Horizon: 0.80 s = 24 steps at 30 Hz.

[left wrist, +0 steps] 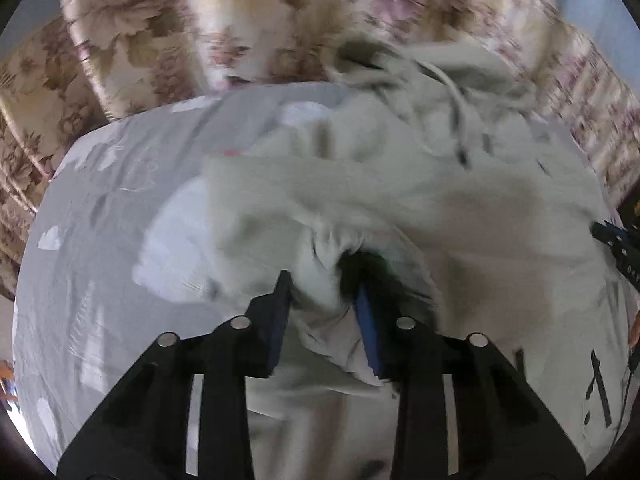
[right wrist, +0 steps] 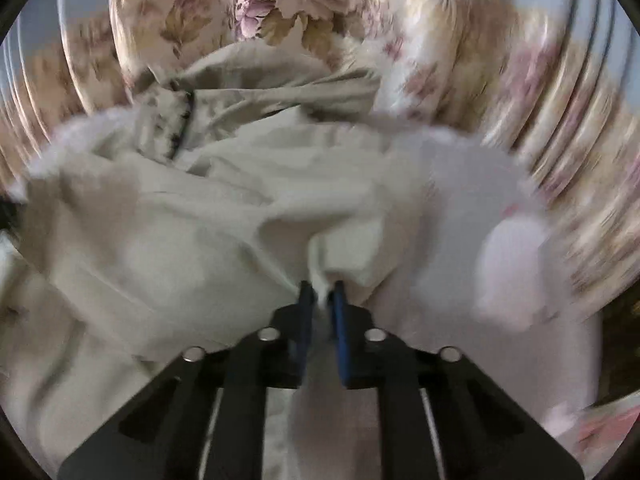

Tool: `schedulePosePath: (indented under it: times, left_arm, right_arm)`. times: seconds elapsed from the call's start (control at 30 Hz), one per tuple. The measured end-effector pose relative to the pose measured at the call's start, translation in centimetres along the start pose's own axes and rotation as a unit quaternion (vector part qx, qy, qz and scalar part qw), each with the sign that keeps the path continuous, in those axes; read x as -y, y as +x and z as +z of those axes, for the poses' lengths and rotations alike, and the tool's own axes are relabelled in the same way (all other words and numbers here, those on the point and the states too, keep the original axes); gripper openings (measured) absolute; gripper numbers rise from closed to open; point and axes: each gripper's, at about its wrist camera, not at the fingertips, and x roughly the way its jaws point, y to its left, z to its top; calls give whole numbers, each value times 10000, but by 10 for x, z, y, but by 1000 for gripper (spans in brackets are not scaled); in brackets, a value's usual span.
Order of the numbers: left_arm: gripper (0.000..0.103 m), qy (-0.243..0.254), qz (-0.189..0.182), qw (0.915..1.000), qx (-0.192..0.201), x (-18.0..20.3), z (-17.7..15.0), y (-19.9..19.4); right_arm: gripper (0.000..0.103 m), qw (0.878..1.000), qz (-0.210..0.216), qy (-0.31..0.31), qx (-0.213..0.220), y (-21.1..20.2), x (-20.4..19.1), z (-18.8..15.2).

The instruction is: Fold large clothes

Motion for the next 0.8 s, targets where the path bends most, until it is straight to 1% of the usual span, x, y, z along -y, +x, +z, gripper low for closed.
schedulePosePath:
  times: [0.03, 0.07, 0.1, 0.13, 0.17, 0.2, 0.23, 0.27, 0.3, 0.33, 0.4, 0.43, 0.47, 0.5, 0.53, 0.6, 0.63, 0.67, 0.7, 0.73, 0.8]
  left_arm:
    - [33, -43, 178, 9998, 105, -12, 5, -4]
    - [45, -44, 444, 9988, 223, -24, 10, -8]
    - [50, -70, 617, 9974, 355, -40, 15, -14]
    - [60, -111, 876, 9949, 477, -54, 19, -19]
    - [73, -133, 1172, 9915, 550, -65, 21, -24]
    - [77, -193, 1408, 9880, 612, -78, 23, -31]
    - [84, -278, 1381, 9877, 678, -86, 23, -39]
    - [93, -366, 1228, 9889, 747, -92, 22, -47]
    - [97, -473, 1037, 9899, 840, -95, 19, -57]
    - [100, -551, 920, 9900, 914, -93, 16, -63]
    - [100, -550, 525, 9930, 903, -76, 11, -67]
    - [100, -476, 270, 9950, 837, -62, 9, -64]
    - [100, -383, 145, 9961, 784, -49, 8, -60]
    - [100, -184, 95, 9974, 697, -31, 7, -53]
    - [100, -12, 200, 9979, 609, -16, 5, -44]
    - [100, 262, 543, 9976, 354, 3, 5, -18]
    - [100, 313, 637, 9972, 226, 7, 5, -3]
    - [100, 324, 783, 9964, 90, 5, 5, 11]
    - [100, 307, 872, 9957, -113, 0, 3, 27]
    - [100, 199, 669, 9972, -262, -7, -1, 35]
    - [100, -88, 182, 9992, -352, -23, -8, 39]
  right_arm:
    - [9, 9998, -169, 41, 29, -2, 7, 1]
    - [9, 9987, -494, 139, 78, -5, 18, 2]
    - [9, 9970, -733, 222, 104, -7, 31, 2]
    - [10, 9967, -723, 358, 84, -10, 43, 1]
    - [13, 9972, -383, 623, 121, -14, 58, 1]
    - [16, 9962, -87, 836, 211, -21, 66, 1]
    - [24, 9937, 180, 1046, 352, -31, 73, 0]
    - [49, 9911, 318, 1184, 526, -40, 74, 0]
    - [69, 9890, 438, 1236, 684, -46, 71, 1]
    - [71, 9872, 625, 1219, 818, -52, 65, 2]
    - [71, 9852, 1045, 1015, 898, -54, 40, 10]
    - [71, 9850, 1172, 890, 904, -52, 27, 14]
    - [71, 9855, 1286, 691, 865, -47, 10, 17]
    - [71, 9871, 1271, 533, 815, -40, -2, 19]
    - [71, 9896, 1173, 351, 758, -33, -16, 20]
    - [71, 9945, 907, -172, 486, -9, -38, 20]
    - [71, 9958, 789, -303, 348, 0, -41, 18]
    - [70, 9966, 696, -436, 98, 14, -42, 14]
    - [69, 9961, 770, -430, -69, 23, -39, 10]
    - [69, 9952, 918, -302, -146, 27, -33, 5]
    - [69, 9935, 1117, -93, -188, 26, -23, -4]
